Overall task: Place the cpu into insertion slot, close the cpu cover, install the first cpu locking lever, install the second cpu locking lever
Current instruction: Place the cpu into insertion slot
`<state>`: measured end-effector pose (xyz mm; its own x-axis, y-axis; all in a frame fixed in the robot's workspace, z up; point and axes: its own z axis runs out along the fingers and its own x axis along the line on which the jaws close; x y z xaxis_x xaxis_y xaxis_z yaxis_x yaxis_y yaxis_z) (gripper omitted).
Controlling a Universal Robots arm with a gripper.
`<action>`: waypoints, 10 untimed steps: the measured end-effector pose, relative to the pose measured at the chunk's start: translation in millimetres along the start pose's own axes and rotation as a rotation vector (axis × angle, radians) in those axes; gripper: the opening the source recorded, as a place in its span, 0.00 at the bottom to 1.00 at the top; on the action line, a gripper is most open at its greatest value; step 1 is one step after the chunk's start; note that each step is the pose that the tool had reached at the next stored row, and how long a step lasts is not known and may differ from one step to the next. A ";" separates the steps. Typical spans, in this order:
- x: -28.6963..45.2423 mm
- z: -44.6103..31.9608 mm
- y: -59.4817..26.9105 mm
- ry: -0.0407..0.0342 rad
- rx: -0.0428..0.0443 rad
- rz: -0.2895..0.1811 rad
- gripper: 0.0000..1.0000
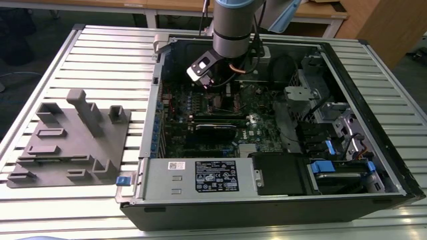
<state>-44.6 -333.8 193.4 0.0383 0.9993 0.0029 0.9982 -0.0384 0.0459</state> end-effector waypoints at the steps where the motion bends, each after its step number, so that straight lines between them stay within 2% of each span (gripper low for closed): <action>1: 0.0 0.0 0.1 0.0000 0.0000 0.000 0.54; 10: 0.0 0.3 0.3 -0.0001 0.0001 0.000 0.54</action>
<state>-44.2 -333.8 193.2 0.0382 0.9993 0.0028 0.9982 -0.0383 0.0458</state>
